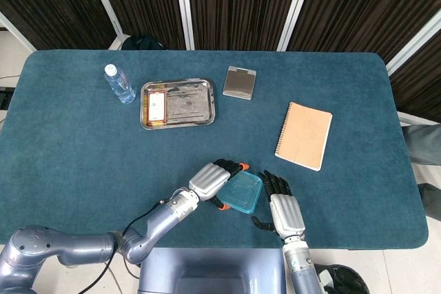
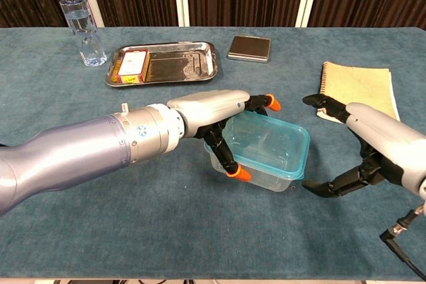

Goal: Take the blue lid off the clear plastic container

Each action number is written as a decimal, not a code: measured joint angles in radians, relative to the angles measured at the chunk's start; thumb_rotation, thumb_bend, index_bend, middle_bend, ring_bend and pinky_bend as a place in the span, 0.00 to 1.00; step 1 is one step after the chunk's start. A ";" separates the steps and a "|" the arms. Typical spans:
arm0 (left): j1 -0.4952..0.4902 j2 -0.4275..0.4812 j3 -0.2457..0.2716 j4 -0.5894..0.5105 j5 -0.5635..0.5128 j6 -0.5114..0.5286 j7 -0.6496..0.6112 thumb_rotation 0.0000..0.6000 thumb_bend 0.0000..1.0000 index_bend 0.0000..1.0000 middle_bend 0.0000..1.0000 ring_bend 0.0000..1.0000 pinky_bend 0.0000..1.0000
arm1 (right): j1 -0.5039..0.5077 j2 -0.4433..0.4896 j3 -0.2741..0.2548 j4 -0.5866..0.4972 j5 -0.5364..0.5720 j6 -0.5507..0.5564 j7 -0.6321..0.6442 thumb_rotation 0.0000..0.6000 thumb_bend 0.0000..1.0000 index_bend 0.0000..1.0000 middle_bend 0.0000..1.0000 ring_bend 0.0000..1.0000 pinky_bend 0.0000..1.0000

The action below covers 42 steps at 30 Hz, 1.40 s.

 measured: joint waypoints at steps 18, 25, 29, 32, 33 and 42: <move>-0.002 -0.002 0.007 -0.016 0.002 -0.002 -0.002 1.00 0.17 0.12 0.21 0.22 0.41 | 0.001 -0.010 -0.004 0.000 0.028 0.007 0.003 1.00 0.31 0.00 0.00 0.00 0.00; -0.002 -0.003 0.007 -0.021 0.004 0.001 -0.003 1.00 0.17 0.12 0.21 0.22 0.41 | 0.001 -0.011 -0.009 -0.001 0.032 0.009 0.008 1.00 0.31 0.00 0.00 0.00 0.00; -0.004 -0.005 0.008 -0.023 0.004 0.000 -0.001 1.00 0.17 0.12 0.21 0.22 0.41 | 0.001 -0.013 -0.009 -0.004 0.033 0.010 0.011 1.00 0.31 0.00 0.00 0.00 0.00; -0.004 -0.008 0.009 -0.024 0.003 0.000 0.001 1.00 0.17 0.12 0.21 0.22 0.41 | 0.001 -0.015 -0.009 -0.007 0.038 0.011 0.013 1.00 0.31 0.00 0.00 0.00 0.00; -0.004 -0.009 0.009 -0.025 0.003 0.000 0.001 1.00 0.17 0.12 0.21 0.22 0.41 | 0.002 -0.015 -0.008 -0.007 0.039 0.011 0.013 1.00 0.31 0.00 0.00 0.00 0.00; -0.006 -0.010 0.009 -0.025 -0.003 0.002 0.012 1.00 0.17 0.12 0.21 0.22 0.41 | 0.007 -0.016 0.002 -0.022 0.046 0.014 0.016 1.00 0.31 0.00 0.00 0.00 0.00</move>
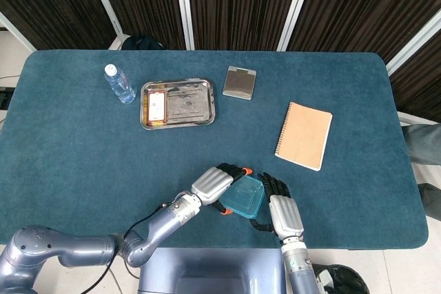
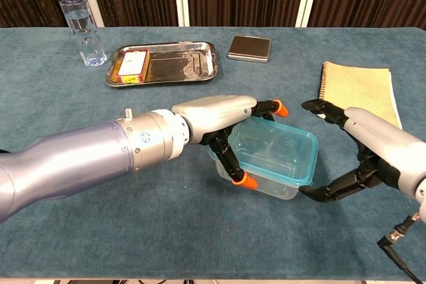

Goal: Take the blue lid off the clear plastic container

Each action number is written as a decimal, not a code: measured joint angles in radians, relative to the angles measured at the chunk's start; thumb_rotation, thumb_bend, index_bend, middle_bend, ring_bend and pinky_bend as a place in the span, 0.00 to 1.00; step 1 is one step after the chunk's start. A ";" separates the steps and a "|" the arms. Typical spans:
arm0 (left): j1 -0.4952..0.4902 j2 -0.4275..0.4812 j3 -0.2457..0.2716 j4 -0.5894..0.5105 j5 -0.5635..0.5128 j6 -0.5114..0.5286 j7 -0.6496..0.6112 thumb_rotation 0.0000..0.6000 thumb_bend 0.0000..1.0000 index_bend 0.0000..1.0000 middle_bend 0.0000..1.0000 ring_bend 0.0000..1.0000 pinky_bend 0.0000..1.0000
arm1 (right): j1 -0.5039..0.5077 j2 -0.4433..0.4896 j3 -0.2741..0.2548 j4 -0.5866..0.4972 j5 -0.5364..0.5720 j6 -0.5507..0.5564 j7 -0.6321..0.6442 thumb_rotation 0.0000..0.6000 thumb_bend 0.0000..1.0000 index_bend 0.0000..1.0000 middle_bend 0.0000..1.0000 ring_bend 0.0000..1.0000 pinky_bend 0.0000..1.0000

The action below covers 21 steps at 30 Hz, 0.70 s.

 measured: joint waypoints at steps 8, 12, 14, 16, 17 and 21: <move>0.000 -0.004 0.004 -0.005 -0.003 -0.001 0.005 1.00 0.17 0.12 0.21 0.22 0.43 | -0.003 -0.008 0.008 -0.010 0.024 0.009 0.006 1.00 0.31 0.00 0.00 0.00 0.00; -0.002 -0.005 0.005 -0.005 -0.003 -0.003 0.008 1.00 0.17 0.12 0.21 0.22 0.45 | -0.006 -0.015 0.014 -0.016 0.042 0.015 0.014 1.00 0.31 0.00 0.00 0.00 0.00; -0.003 -0.005 0.006 -0.005 -0.004 -0.005 0.010 1.00 0.17 0.12 0.21 0.22 0.45 | -0.007 -0.019 0.019 -0.020 0.050 0.018 0.019 1.00 0.31 0.00 0.00 0.00 0.00; -0.004 -0.005 0.006 -0.005 -0.005 -0.007 0.011 1.00 0.17 0.12 0.21 0.22 0.46 | -0.008 -0.023 0.024 -0.024 0.054 0.021 0.025 1.00 0.31 0.00 0.00 0.00 0.00; -0.004 -0.005 0.006 -0.006 -0.008 -0.009 0.010 1.00 0.17 0.12 0.21 0.22 0.46 | -0.009 -0.026 0.028 -0.027 0.058 0.024 0.028 1.00 0.31 0.00 0.00 0.00 0.00; -0.005 -0.004 0.009 -0.007 -0.011 -0.014 0.015 1.00 0.17 0.12 0.21 0.24 0.48 | -0.009 -0.033 0.042 -0.036 0.064 0.031 0.040 1.00 0.31 0.00 0.00 0.00 0.00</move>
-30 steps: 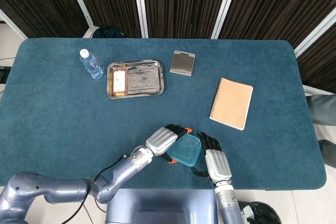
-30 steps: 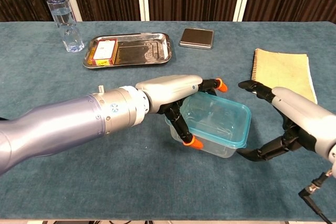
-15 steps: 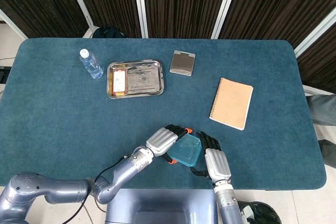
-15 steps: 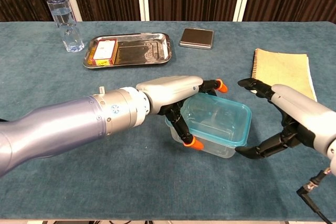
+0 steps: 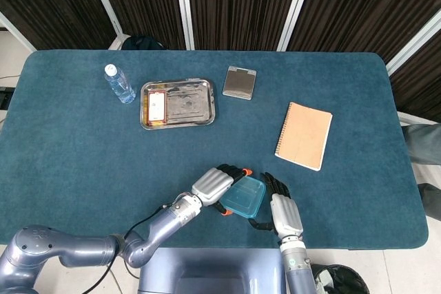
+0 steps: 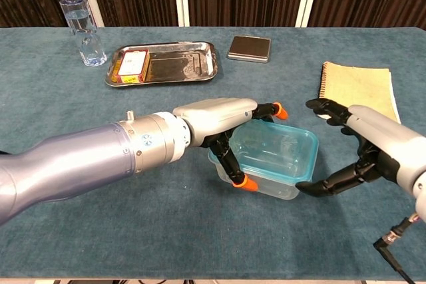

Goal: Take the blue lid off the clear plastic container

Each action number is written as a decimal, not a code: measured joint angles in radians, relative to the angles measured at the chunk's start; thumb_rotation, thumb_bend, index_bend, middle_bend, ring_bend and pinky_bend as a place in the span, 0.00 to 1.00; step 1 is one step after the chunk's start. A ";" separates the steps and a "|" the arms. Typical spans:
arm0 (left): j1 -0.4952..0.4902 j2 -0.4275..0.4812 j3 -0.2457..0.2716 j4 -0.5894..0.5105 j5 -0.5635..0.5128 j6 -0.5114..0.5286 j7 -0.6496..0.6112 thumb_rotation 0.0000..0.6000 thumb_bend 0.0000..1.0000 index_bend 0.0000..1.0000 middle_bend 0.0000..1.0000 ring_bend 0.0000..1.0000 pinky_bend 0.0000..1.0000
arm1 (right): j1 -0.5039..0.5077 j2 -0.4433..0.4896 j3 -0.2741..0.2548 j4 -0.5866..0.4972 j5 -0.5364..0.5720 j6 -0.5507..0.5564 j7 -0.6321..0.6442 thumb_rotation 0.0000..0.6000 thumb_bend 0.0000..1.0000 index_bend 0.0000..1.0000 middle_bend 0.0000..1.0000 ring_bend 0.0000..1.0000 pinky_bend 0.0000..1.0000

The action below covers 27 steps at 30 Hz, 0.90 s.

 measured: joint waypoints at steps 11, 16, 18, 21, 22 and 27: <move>-0.004 0.002 0.003 -0.005 -0.002 -0.002 0.013 1.00 0.17 0.12 0.23 0.31 0.55 | 0.005 -0.010 0.029 -0.009 0.010 0.015 0.019 1.00 0.31 0.00 0.00 0.00 0.00; -0.004 0.000 0.009 -0.004 -0.002 -0.004 0.015 1.00 0.17 0.13 0.25 0.33 0.58 | 0.006 -0.011 0.036 -0.016 0.024 0.019 0.017 1.00 0.31 0.00 0.00 0.00 0.00; -0.004 0.000 0.010 -0.004 -0.002 -0.003 0.017 1.00 0.17 0.14 0.25 0.34 0.58 | 0.008 -0.011 0.039 -0.019 0.029 0.021 0.015 1.00 0.31 0.00 0.00 0.00 0.00; -0.004 -0.001 0.010 -0.004 -0.003 -0.004 0.019 1.00 0.17 0.14 0.26 0.35 0.59 | 0.010 -0.011 0.044 -0.023 0.037 0.024 0.014 1.00 0.31 0.00 0.00 0.00 0.00; -0.005 -0.001 0.011 -0.004 -0.004 -0.004 0.021 1.00 0.17 0.14 0.26 0.35 0.60 | 0.010 -0.011 0.046 -0.025 0.039 0.025 0.013 1.00 0.31 0.00 0.00 0.00 0.00; -0.005 0.000 0.017 -0.004 -0.007 -0.006 0.033 1.00 0.17 0.15 0.27 0.37 0.61 | 0.014 -0.012 0.053 -0.031 0.047 0.028 0.011 1.00 0.31 0.00 0.00 0.00 0.00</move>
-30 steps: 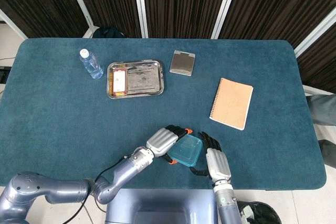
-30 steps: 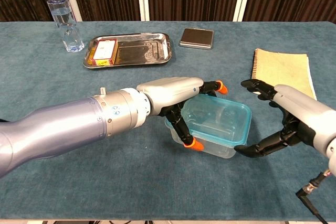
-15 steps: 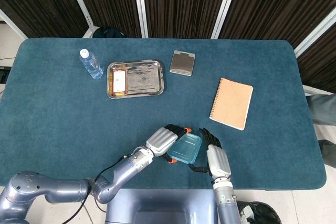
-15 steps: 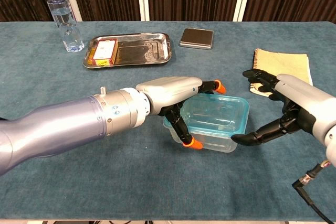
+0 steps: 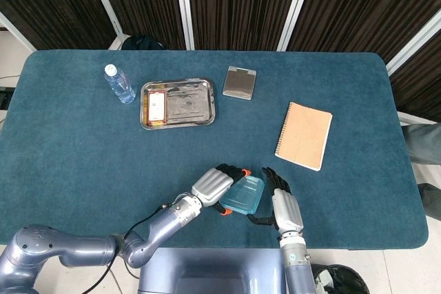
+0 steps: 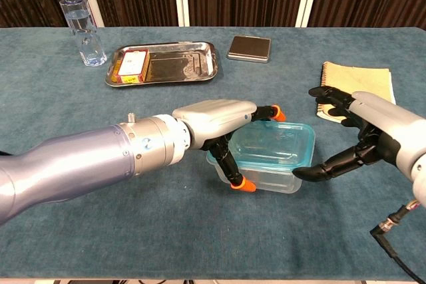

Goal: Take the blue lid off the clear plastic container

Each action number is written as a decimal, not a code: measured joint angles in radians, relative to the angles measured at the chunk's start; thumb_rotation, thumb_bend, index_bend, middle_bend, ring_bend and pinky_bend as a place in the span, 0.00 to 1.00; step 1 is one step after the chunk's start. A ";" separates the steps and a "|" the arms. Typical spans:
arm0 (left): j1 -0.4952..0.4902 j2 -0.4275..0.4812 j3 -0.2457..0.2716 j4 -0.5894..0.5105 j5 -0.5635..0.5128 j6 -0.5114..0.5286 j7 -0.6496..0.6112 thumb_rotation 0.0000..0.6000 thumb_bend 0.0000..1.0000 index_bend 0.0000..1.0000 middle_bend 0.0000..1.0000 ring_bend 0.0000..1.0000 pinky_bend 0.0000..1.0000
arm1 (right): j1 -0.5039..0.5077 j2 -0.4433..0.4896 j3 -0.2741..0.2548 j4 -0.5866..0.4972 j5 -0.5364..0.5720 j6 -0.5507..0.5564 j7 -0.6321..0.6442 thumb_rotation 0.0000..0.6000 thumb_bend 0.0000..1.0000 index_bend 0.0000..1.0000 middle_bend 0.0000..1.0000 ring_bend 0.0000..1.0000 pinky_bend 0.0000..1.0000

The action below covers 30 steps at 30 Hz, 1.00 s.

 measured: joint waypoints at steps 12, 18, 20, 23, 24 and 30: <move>0.004 0.004 -0.003 -0.009 -0.011 0.010 0.011 1.00 0.17 0.16 0.27 0.38 0.62 | 0.020 0.001 0.040 -0.023 0.030 0.009 -0.014 1.00 0.31 0.00 0.00 0.00 0.00; 0.001 0.015 -0.016 -0.018 -0.011 0.017 0.015 1.00 0.17 0.15 0.23 0.31 0.55 | 0.019 0.011 0.037 -0.023 0.049 0.011 -0.012 1.00 0.31 0.00 0.00 0.00 0.00; 0.001 0.020 -0.018 -0.023 -0.016 0.017 0.015 1.00 0.17 0.13 0.20 0.25 0.48 | 0.019 0.016 0.032 -0.020 0.053 0.010 -0.011 1.00 0.31 0.00 0.00 0.00 0.00; 0.000 0.025 -0.023 -0.031 -0.023 0.016 0.014 1.00 0.13 0.10 0.16 0.16 0.41 | 0.017 0.023 0.022 -0.012 0.052 0.007 -0.005 1.00 0.31 0.00 0.00 0.00 0.00; 0.000 0.026 -0.024 -0.033 -0.026 0.015 0.013 1.00 0.12 0.09 0.15 0.14 0.40 | 0.016 0.026 0.019 -0.008 0.050 0.006 -0.002 1.00 0.31 0.00 0.00 0.00 0.00; -0.006 0.037 -0.024 -0.042 -0.041 0.002 0.022 1.00 0.10 0.06 0.12 0.09 0.37 | 0.013 0.035 0.001 0.020 0.005 -0.001 0.038 1.00 0.31 0.00 0.00 0.00 0.00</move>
